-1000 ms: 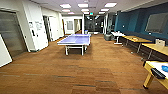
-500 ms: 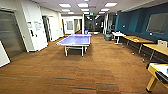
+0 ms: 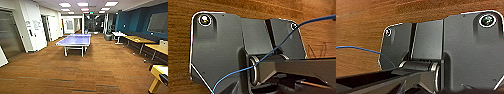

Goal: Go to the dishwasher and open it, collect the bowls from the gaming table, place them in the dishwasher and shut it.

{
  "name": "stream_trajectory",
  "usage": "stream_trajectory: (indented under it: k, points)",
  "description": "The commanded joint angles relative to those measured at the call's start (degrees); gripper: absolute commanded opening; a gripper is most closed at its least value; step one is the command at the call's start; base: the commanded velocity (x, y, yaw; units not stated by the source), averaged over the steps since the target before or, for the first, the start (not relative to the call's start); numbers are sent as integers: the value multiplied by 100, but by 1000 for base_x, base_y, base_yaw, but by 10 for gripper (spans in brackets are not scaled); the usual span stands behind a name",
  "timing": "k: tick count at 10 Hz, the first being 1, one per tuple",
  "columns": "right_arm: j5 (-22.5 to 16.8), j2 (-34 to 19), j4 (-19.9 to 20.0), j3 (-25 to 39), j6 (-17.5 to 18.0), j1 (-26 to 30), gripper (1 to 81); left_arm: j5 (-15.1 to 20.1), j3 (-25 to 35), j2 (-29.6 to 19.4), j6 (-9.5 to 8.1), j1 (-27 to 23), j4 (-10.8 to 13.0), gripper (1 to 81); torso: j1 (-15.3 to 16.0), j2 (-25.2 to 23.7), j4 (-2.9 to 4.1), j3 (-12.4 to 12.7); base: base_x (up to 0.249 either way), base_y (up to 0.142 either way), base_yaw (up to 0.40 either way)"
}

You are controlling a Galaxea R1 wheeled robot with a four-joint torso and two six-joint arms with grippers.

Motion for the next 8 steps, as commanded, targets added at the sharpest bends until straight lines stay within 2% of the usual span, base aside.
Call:
stream_trajectory:
  k: [1, 8]
  points:
    - [-301, 8, -72, 52, -17, 239, 811, 284, 50, 5, 15, -163, 44, 811, 0, 0, 0, 2, 0, 0, 0]
    - [-301, 8, -72, 52, -17, 239, 811, 302, 41, -3, 15, -163, 18, 811, -9, -2, 0, 0, 0, 0, 0]
